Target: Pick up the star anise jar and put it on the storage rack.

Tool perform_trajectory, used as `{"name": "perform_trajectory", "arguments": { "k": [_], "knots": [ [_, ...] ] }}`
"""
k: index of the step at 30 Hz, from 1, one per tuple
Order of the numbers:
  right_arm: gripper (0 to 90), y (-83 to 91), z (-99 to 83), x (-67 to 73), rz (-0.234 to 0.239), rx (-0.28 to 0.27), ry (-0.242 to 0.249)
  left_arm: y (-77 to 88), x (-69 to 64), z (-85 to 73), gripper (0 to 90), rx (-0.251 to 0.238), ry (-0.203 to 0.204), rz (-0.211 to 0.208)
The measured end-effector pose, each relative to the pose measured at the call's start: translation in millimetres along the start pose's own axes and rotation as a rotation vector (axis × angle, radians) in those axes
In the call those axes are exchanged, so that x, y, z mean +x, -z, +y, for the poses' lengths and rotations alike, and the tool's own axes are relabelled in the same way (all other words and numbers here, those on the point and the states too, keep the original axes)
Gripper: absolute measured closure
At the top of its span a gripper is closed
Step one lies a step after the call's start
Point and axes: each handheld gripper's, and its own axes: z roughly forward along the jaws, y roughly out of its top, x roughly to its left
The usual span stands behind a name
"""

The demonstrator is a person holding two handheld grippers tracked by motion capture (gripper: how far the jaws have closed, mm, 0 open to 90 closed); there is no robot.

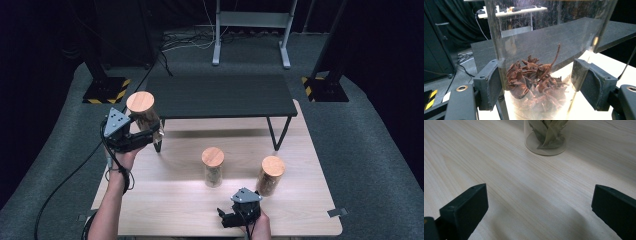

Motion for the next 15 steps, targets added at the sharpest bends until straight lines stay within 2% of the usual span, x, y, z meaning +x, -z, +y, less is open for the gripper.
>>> {"name": "perform_trajectory", "arguments": {
  "k": [15],
  "knots": [
    [0.0,-0.5,0.2,0.2,-0.002,0.005,0.003,1.7,3.2,12.4,25.2,-0.006,-0.003,-0.003]
  ]
}}
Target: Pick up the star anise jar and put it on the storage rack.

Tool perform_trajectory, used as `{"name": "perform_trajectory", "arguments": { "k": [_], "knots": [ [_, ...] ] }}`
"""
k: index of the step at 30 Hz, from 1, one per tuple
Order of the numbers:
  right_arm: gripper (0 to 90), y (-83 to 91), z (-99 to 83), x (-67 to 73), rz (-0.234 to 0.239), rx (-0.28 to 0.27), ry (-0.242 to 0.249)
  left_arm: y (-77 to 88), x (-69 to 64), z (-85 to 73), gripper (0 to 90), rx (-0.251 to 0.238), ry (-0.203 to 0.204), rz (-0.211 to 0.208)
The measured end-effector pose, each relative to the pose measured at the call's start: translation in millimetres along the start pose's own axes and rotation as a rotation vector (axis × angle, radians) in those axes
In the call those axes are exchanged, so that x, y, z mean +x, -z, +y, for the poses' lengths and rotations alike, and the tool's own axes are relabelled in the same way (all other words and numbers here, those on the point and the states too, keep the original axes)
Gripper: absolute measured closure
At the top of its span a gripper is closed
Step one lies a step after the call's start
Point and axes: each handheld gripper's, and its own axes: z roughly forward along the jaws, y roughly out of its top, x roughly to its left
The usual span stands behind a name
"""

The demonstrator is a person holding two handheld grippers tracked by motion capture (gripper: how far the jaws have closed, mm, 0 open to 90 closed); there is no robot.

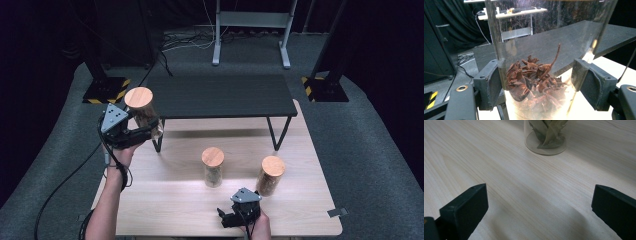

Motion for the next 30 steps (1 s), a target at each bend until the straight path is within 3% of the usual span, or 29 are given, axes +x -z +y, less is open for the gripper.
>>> {"name": "perform_trajectory", "arguments": {
  "k": [22,30],
  "knots": [
    [0.0,-0.9,0.4,0.1,0.0,0.009,0.004,0.1,-1.1,20.4,25.2,-0.023,-0.01,-0.009],
    [0.0,-0.7,0.3,0.2,-0.002,0.007,0.003,0.5,4.1,24.9,25.2,-0.024,0.004,-0.013]
  ]
}}
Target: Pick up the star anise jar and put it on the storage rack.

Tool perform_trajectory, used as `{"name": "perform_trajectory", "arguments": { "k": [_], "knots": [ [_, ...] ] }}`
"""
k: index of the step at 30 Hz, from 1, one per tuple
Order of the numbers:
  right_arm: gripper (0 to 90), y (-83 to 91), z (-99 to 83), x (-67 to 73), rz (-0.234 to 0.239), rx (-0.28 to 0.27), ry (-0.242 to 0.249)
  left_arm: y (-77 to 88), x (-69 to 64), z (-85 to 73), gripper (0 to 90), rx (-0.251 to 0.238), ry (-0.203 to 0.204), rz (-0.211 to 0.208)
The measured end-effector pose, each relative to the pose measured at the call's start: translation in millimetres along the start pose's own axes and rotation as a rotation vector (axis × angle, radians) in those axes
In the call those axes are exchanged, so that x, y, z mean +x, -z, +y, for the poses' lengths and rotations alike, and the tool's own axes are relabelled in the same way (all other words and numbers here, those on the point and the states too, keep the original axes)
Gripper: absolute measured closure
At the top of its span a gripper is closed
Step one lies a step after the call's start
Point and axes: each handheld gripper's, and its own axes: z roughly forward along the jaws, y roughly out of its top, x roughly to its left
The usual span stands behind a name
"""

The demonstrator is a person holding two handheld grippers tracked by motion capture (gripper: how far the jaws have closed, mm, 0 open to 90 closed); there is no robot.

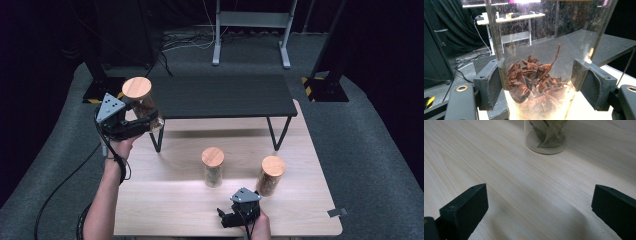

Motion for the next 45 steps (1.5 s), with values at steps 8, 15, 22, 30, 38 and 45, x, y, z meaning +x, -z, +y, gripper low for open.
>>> {"name": "perform_trajectory", "arguments": {
  "k": [8,15,22,30,38,45],
  "knots": [
    [0.0,-0.1,0.0,0.1,-0.001,0.001,0.001,-0.9,3.0,4.9,25.2,-0.001,-0.001,0.003],
    [0.0,-0.2,0.1,0.2,-0.001,0.002,0.002,-4.2,5.7,5.6,25.2,0.003,0.003,0.007],
    [0.0,-0.3,0.1,0.2,-0.002,0.003,0.003,-7.0,10.5,7.0,25.2,0.008,0.013,0.009],
    [0.0,-0.2,0.1,0.3,-0.002,0.003,0.002,-11.3,16.1,8.3,25.2,0.017,0.02,0.018],
    [0.0,-0.5,0.2,0.4,-0.003,0.005,0.003,-16.4,20.6,9.3,25.2,0.023,0.02,0.026],
    [0.0,-0.7,0.3,0.7,-0.005,0.008,0.005,-18.4,25.6,13.4,25.2,0.022,0.025,0.03]
  ]
}}
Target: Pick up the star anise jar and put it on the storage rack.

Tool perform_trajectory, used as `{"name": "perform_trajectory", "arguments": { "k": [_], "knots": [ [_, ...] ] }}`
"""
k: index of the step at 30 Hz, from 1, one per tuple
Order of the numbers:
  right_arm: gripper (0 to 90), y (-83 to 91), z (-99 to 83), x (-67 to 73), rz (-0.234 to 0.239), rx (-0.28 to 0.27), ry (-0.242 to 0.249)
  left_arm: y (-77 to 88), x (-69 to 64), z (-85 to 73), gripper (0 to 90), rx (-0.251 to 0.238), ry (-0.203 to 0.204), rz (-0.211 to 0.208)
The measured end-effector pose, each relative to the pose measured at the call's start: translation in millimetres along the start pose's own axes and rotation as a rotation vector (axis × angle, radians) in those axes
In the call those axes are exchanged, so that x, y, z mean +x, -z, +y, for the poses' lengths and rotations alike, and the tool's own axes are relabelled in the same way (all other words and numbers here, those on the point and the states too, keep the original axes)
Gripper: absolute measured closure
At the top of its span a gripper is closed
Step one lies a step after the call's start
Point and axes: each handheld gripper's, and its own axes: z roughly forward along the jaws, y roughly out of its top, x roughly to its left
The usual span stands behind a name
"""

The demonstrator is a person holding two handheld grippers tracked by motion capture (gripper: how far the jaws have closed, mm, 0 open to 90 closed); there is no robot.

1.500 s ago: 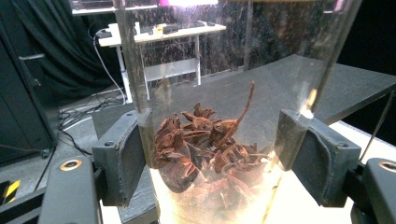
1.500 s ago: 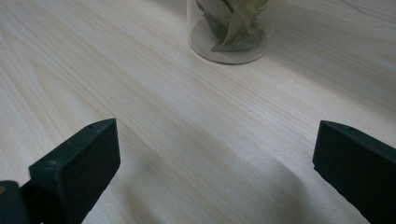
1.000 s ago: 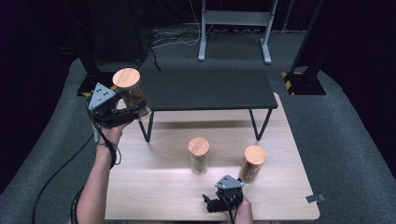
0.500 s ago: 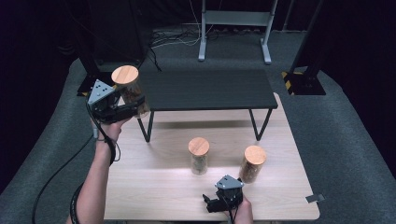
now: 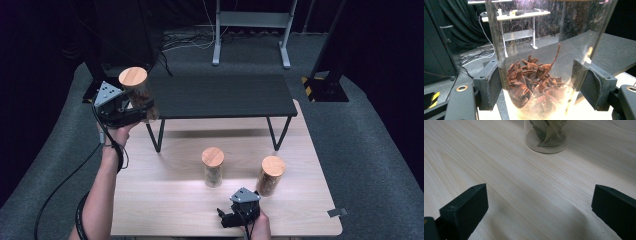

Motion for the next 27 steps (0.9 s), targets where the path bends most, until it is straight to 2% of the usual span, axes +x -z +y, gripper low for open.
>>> {"name": "perform_trajectory", "arguments": {
  "k": [12,27],
  "knots": [
    [0.0,-0.2,0.1,0.0,0.0,0.003,0.001,-8.6,4.5,2.2,25.2,0.014,-0.01,0.01],
    [0.0,-0.4,0.1,0.2,-0.001,0.006,0.004,-22.3,9.6,-2.6,25.2,0.033,0.001,0.011]
  ]
}}
